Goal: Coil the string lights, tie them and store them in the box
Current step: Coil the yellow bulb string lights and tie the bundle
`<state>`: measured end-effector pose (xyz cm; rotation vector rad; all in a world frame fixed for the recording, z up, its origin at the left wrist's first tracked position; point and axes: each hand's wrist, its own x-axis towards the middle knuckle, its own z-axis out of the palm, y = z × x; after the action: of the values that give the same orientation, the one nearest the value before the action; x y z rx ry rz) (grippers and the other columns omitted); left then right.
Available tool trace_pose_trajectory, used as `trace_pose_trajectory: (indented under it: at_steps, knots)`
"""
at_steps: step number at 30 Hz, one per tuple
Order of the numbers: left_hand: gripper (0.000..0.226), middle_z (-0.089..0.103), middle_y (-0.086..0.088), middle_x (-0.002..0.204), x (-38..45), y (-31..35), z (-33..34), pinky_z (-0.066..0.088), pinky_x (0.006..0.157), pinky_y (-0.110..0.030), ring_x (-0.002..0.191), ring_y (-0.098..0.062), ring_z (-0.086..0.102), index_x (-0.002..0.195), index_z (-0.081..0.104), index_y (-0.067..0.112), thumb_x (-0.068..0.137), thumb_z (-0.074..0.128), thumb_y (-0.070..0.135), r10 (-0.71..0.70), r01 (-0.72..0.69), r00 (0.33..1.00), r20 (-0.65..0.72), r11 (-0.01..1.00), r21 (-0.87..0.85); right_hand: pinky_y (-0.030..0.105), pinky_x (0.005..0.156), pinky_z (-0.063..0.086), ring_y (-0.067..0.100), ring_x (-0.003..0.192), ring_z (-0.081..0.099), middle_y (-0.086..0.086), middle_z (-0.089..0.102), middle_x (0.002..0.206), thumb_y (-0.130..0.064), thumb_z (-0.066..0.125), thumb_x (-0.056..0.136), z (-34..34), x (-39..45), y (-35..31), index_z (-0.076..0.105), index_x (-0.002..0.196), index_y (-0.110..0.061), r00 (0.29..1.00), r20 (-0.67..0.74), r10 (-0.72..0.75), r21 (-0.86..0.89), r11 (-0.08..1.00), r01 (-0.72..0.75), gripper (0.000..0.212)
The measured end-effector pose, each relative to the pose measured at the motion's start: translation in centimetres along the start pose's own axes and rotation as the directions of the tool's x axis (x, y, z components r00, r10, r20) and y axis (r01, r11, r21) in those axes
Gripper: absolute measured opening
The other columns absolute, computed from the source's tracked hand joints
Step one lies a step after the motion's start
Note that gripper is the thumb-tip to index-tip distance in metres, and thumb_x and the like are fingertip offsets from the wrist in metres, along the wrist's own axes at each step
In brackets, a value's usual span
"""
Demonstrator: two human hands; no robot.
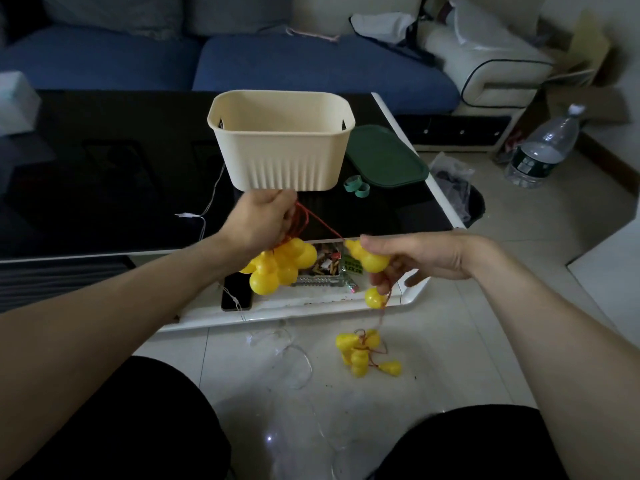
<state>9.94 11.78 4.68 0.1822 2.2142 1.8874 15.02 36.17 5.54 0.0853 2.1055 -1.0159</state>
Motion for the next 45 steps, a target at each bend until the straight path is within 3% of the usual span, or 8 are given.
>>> trace_pose_trajectory:
  at_steps: [3, 6, 12, 19, 30, 40, 43, 45]
  knots:
    - [0.046, 0.033, 0.007, 0.042, 0.3, 0.1, -0.6, 0.024, 0.039, -0.019, 0.037, -0.009, 0.026, 0.057, 0.039, 0.014, 0.102, 0.046, 0.018, 0.017, -0.026, 0.988, -0.153, 0.998, -0.058, 0.035, 0.094, 0.044, 0.011, 0.098, 0.064, -0.003, 0.072, 0.098, -0.050, 0.081, 0.075, 0.0, -0.2, 0.6, 0.068, 0.103, -0.019, 0.995, 0.004, 0.095, -0.192, 0.977, -0.093, 0.043]
    - [0.047, 0.033, 0.008, 0.040, 0.2, 0.1, -0.6, 0.024, 0.038, -0.018, 0.036, -0.008, 0.026, 0.055, 0.036, 0.014, 0.101, 0.044, 0.017, 0.018, -0.040, 0.968, -0.250, 0.996, -0.084, 0.027, 0.079, 0.049, 0.012, 0.084, 0.068, -0.004, 0.073, 0.081, -0.024, 0.072, 0.092, 0.1, 0.1, 1.4, 0.068, 0.092, -0.018, 0.988, -0.101, 0.116, -0.227, 0.964, -0.137, 0.008]
    - [0.046, 0.031, 0.006, 0.043, 0.1, -0.2, -0.8, 0.021, 0.040, -0.020, 0.039, -0.010, 0.024, 0.057, 0.042, 0.014, 0.102, 0.046, 0.021, -0.006, -0.003, 0.989, -0.145, 0.998, -0.065, 0.025, 0.066, 0.044, 0.012, 0.072, 0.063, -0.007, 0.072, 0.062, -0.027, 0.062, 0.098, -1.2, -0.4, 1.9, 0.075, 0.078, -0.012, 0.858, -0.510, -0.056, -0.208, 0.976, -0.060, 0.028]
    - [0.041, 0.038, 0.005, 0.043, -0.5, -0.5, -0.1, 0.028, 0.040, -0.019, 0.039, -0.009, 0.030, 0.076, 0.060, 0.006, 0.105, 0.043, 0.030, -0.018, 0.005, 0.994, 0.107, 0.993, 0.121, 0.027, 0.056, 0.047, 0.019, 0.040, 0.053, -0.003, 0.056, 0.042, -0.029, 0.060, 0.100, -1.7, -0.9, 1.7, 0.072, 0.088, -0.015, 0.564, -0.807, -0.175, 0.085, 0.910, 0.405, 0.022]
    - [0.051, 0.039, -0.008, 0.046, -1.1, -0.8, 0.8, 0.032, 0.050, -0.031, 0.044, -0.020, 0.033, 0.059, 0.042, 0.008, 0.106, 0.039, 0.027, -0.080, -0.001, 0.942, 0.326, 0.971, 0.240, 0.023, 0.046, 0.047, 0.006, 0.051, 0.061, -0.002, 0.073, 0.071, -0.039, 0.081, 0.080, 1.6, -1.1, -0.4, 0.070, 0.102, -0.016, 0.879, -0.412, -0.239, -0.007, 0.966, 0.259, 0.034]
    - [0.036, 0.031, -0.004, 0.055, -1.4, -0.8, 1.0, 0.023, 0.050, -0.031, 0.049, -0.017, 0.029, 0.067, 0.058, 0.008, 0.086, 0.065, 0.037, -0.212, 0.181, 0.850, 0.481, 0.977, 0.111, 0.009, 0.046, 0.031, -0.004, 0.043, 0.049, -0.022, 0.051, 0.042, -0.038, 0.086, 0.075, 3.2, 0.7, -2.0, 0.075, 0.095, -0.019, 0.876, -0.344, -0.339, -0.204, 0.937, 0.283, 0.030]
    - [0.037, 0.040, -0.002, 0.053, -1.3, -0.7, 0.8, 0.027, 0.042, -0.021, 0.045, -0.012, 0.033, 0.094, 0.066, -0.010, 0.088, 0.070, 0.026, -0.218, 0.137, 0.911, 0.350, 0.961, 0.242, 0.008, 0.044, 0.032, -0.008, 0.047, 0.052, -0.024, 0.051, 0.041, -0.041, 0.080, 0.083, 2.7, 0.3, -2.2, 0.076, 0.083, -0.023, 0.889, -0.352, -0.294, -0.277, 0.940, 0.201, 0.018]
    - [0.032, 0.046, -0.004, 0.053, -1.1, -0.8, 0.6, 0.033, 0.040, -0.020, 0.042, -0.011, 0.037, 0.079, 0.067, -0.004, 0.088, 0.072, 0.026, -0.198, 0.085, 0.936, 0.290, 0.929, 0.359, 0.011, 0.047, 0.034, -0.005, 0.055, 0.054, -0.024, 0.055, 0.046, -0.043, 0.076, 0.085, 2.2, 0.2, -1.9, 0.075, 0.081, -0.027, 0.892, -0.378, -0.249, -0.315, 0.940, 0.130, 0.017]
